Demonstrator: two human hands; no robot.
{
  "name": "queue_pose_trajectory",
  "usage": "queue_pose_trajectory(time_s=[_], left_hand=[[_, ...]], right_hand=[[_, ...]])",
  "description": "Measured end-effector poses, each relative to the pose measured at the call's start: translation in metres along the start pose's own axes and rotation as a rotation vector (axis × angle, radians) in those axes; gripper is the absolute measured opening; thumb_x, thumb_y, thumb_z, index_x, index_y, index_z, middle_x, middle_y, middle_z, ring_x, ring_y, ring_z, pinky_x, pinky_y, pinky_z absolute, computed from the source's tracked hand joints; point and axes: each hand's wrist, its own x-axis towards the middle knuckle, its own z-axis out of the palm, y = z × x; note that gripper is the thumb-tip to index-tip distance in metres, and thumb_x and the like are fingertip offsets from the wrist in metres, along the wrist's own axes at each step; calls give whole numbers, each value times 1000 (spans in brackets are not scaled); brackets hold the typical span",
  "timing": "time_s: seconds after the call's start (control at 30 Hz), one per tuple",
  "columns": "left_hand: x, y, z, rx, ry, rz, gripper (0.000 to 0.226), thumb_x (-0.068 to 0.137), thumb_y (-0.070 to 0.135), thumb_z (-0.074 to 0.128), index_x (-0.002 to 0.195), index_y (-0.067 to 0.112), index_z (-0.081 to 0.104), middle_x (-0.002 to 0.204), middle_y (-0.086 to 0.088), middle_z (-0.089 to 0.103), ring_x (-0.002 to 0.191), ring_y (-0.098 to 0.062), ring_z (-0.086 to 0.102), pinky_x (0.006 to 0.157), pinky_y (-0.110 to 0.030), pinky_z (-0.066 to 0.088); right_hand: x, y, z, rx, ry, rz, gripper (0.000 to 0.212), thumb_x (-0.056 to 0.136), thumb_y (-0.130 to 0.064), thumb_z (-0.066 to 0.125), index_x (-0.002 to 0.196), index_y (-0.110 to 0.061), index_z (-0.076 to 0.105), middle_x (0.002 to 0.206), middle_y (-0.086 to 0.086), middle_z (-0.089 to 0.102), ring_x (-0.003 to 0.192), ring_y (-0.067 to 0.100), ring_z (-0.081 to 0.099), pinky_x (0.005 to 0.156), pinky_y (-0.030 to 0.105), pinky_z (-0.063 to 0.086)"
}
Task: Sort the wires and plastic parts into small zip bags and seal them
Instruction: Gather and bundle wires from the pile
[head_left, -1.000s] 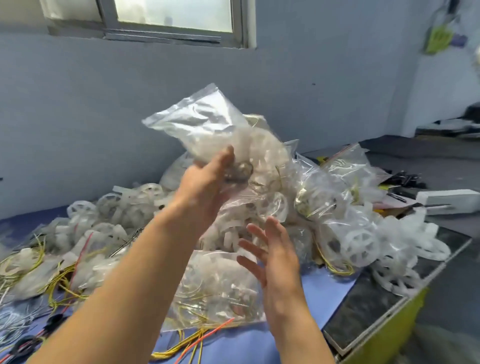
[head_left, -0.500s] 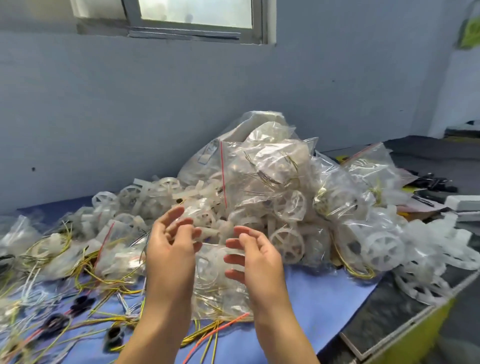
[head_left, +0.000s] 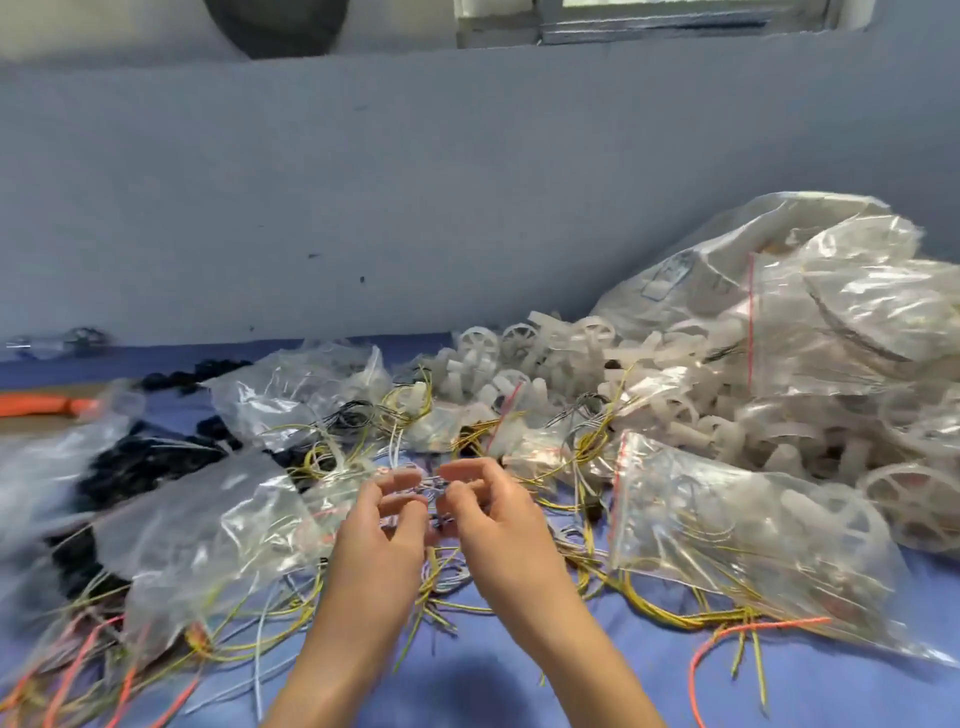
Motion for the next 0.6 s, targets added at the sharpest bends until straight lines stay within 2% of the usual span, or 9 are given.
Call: queue_pose_trajectory(time_s=[0.13, 0.27, 0.37, 0.43, 0.5, 0.6], left_hand=[[12, -20, -78, 305, 183, 55, 17, 92, 11, 53, 94, 25, 62, 84, 5, 68, 73, -11, 65, 70, -33, 50], [22, -24, -147, 413, 461, 26, 18, 89, 8, 52, 100, 17, 63, 92, -5, 67, 84, -24, 61, 74, -29, 42], [24, -23, -196, 502, 710, 41, 20, 89, 13, 52, 104, 17, 64, 101, -10, 66, 96, -31, 60, 83, -37, 46], [23, -28, -229, 623, 822, -12, 23, 89, 17, 52, 110, 15, 63, 111, -18, 62, 107, -38, 54, 90, -43, 42], [19, -38, -257, 778, 836, -168, 35, 90, 22, 52, 123, 14, 58, 126, -22, 54, 118, -41, 46, 99, -47, 35], [16, -54, -288, 995, 737, -411, 50, 92, 33, 49, 139, 16, 43, 143, -23, 36, 134, -42, 29, 112, -54, 18]], right_hand=[[2, 6, 65, -103, -62, -14, 16, 95, -21, 52, 103, -28, 63, 88, -7, 67, 77, 11, 62, 80, 38, 53], [-4, 13, 122, -240, -163, -110, 20, 94, -20, 53, 111, -30, 61, 108, -9, 63, 88, 0, 60, 87, 27, 48], [-11, 17, 153, -405, -218, -258, 39, 92, -26, 57, 129, -35, 50, 129, -10, 46, 76, 3, 59, 85, 33, 48], [-15, 19, 169, -526, -297, -353, 53, 91, -32, 58, 140, -40, 37, 146, -12, 30, 82, 11, 63, 82, 35, 50], [-19, 21, 183, -660, -386, -408, 57, 93, -39, 55, 143, -46, 27, 154, -17, 15, 95, 18, 65, 79, 36, 51], [-26, 24, 198, -775, -441, -441, 51, 97, -44, 46, 139, -51, 17, 155, -21, 10, 98, 20, 65, 74, 37, 48]])
